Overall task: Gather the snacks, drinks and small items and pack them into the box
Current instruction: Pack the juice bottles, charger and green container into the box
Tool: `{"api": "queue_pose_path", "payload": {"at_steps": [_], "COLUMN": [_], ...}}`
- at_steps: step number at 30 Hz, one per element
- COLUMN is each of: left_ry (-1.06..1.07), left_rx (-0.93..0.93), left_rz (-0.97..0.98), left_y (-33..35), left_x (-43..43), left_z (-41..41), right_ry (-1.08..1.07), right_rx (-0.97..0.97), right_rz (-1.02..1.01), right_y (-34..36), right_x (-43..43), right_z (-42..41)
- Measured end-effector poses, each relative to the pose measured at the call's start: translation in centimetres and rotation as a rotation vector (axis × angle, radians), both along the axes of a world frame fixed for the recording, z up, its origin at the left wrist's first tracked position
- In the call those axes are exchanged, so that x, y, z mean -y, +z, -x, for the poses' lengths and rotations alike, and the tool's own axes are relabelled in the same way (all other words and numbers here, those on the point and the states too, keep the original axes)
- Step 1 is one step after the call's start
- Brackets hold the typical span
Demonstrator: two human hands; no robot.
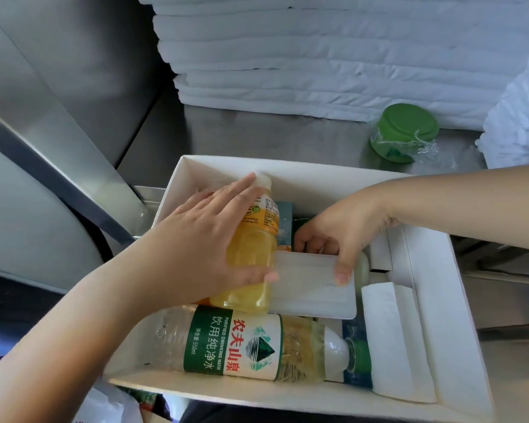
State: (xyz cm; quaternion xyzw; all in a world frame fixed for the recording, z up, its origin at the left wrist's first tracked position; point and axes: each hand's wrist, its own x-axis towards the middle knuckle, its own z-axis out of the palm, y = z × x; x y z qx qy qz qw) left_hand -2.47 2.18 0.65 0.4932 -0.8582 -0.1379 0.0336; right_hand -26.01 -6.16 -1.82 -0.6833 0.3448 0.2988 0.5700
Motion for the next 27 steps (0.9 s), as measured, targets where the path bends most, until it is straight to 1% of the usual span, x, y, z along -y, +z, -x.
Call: {"api": "queue_pose_path", "payload": {"at_steps": [2, 4, 8, 9, 15, 17, 18, 21, 22, 24, 27], "left_ry": [-0.005, -0.025, -0.039, -0.044, -0.091, -0.073, -0.083, -0.242, -0.305, -0.422, -0.52], "left_rx": [0.019, 0.034, 0.067, 0.079, 0.18, 0.184, 0.189, 0.174, 0.163, 0.17, 0.208], "left_rz": [-0.026, -0.036, -0.005, 0.009, 0.064, 0.065, 0.098, 0.256, 0.275, 0.204, 0.064], "left_y": [-0.5, -0.6, -0.8, -0.9, -0.9, -0.5, -0.1, 1.1, 1.2, 0.9, -0.9], "left_x": [0.0, 0.3, 0.6, 0.7, 0.9, 0.7, 0.5, -0.2, -0.2, -0.3, -0.4], "left_z": [0.5, 0.6, 0.5, 0.6, 1.0, 1.1, 1.4, 2.6, 3.2, 4.7, 6.9], "right_ry": [0.036, 0.083, 0.244, 0.263, 0.162, 0.169, 0.196, 0.248, 0.251, 0.278, 0.375], "right_rx": [-0.027, -0.04, -0.021, -0.013, 0.022, -0.009, -0.034, -0.147, -0.18, -0.211, -0.24], "right_rz": [0.027, 0.108, 0.475, 0.513, 0.377, 0.372, 0.38, 0.353, 0.349, 0.392, 0.5], "right_y": [0.2, 0.5, 1.1, 1.2, 1.9, 2.0, 2.1, 2.8, 3.0, 3.0, 2.3], "right_x": [-0.1, -0.4, -1.2, -1.4, -1.3, -1.2, -1.1, -0.8, -0.8, -0.9, -1.5], "right_z": [-0.3, -0.2, 0.0, 0.0, -0.1, -0.2, -0.2, 0.3, 0.6, 1.0, 1.1]}}
